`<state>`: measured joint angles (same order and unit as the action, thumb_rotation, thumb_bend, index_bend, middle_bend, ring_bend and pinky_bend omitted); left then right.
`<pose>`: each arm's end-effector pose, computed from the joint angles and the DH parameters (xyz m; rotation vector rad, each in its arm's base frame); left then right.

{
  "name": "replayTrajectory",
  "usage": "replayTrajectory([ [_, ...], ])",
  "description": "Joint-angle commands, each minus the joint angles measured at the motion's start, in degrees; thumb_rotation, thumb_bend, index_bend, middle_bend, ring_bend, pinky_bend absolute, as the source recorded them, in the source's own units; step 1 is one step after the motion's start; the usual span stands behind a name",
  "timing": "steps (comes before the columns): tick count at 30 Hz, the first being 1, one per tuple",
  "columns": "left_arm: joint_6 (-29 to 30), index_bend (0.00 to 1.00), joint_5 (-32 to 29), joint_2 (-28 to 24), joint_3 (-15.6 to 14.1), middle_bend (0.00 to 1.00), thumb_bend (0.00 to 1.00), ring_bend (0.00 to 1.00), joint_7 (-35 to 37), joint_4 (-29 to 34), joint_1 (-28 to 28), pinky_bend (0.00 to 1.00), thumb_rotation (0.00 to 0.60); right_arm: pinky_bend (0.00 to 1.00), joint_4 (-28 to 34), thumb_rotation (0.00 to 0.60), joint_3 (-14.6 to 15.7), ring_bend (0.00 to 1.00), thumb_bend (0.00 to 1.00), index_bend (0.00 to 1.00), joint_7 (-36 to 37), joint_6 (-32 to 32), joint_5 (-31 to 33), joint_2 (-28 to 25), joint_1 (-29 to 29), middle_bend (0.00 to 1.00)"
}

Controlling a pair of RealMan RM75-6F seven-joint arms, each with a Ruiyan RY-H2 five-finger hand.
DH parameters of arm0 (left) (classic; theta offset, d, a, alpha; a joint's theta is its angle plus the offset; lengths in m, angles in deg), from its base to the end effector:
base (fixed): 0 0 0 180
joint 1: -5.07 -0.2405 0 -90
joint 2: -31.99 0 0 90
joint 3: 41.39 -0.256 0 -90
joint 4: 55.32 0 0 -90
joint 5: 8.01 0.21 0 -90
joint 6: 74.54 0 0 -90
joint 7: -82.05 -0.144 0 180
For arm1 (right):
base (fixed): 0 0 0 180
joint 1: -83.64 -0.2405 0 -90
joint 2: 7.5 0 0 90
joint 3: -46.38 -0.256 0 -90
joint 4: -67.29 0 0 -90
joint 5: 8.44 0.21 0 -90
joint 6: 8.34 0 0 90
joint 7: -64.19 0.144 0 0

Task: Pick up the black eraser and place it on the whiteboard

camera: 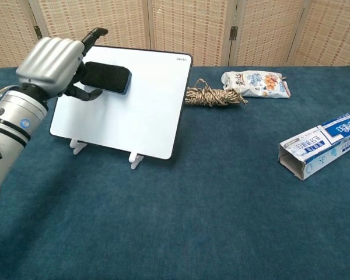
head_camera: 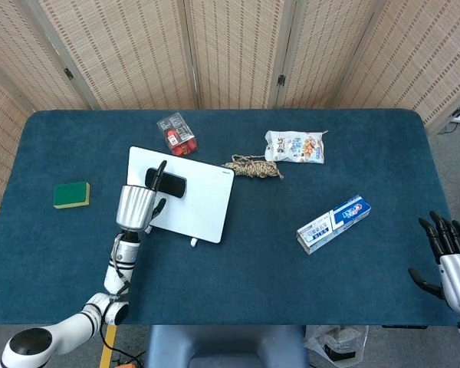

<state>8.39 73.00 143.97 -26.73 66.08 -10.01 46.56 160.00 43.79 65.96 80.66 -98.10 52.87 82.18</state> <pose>-0.1555 0.3692 -0.0192 -1.4439 -0.3877 -1.1430 -0.3122 -0.1614 0.1838 1.3812 -0.8442 0.9154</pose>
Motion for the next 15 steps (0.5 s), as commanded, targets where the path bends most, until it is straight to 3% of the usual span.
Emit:
replayTrajectory([
  [1, 4.64, 0.04, 3.17, -10.86, -6.91, 1.00, 0.26, 0.99, -4.90, 16.88, -8.29, 1.00, 0.600, 0.01, 0.05, 0.600, 0.03, 0.00, 0.27, 0.00, -0.14, 0.31, -0.15, 0.07, 0.14, 0.00],
  [4, 2.95, 0.01, 0.97, -23.41, -13.78, 1.00, 0.25, 0.92, -9.55, 33.92, -15.43, 0.98, 0.600, 0.01, 0.06, 0.600, -0.10, 0.00, 0.27, 0.00, -0.35, 0.46, 0.06, 0.19, 0.21, 0.00],
  [6, -0.70, 0.00, -6.27, -34.43, -18.35, 1.00, 0.24, 0.82, -17.48, 49.51, -19.66, 0.89, 0.600, 0.01, 0.17, 0.600, -0.27, 0.00, 0.27, 0.00, -0.91, 0.15, 0.48, 0.37, 0.08, 0.00],
  [8, 0.85, 0.00, -10.06, -41.31, -20.68, 0.96, 0.24, 0.71, -20.77, 59.45, -22.91, 0.79, 0.600, 0.01, 0.47, 0.600, -0.35, 0.00, 0.27, 0.00, -1.79, -0.44, 0.79, 0.59, -0.20, 0.00],
  [11, 6.60, 0.00, -8.40, -45.08, -22.83, 0.77, 0.24, 0.53, -16.82, 62.10, -28.18, 0.61, 0.600, 0.01, 0.90, 0.600, -0.25, 0.00, 0.27, 0.00, -3.48, -1.33, 0.90, 1.03, -0.61, 0.00],
  [15, 12.86, 0.00, -5.18, -46.08, -23.58, 0.60, 0.24, 0.42, -8.10, 58.78, -33.98, 0.52, 0.600, 0.01, 1.21, 0.600, -0.19, 0.00, 0.27, 0.00, -4.96, -2.37, 1.09, 1.42, -1.13, 0.00],
])
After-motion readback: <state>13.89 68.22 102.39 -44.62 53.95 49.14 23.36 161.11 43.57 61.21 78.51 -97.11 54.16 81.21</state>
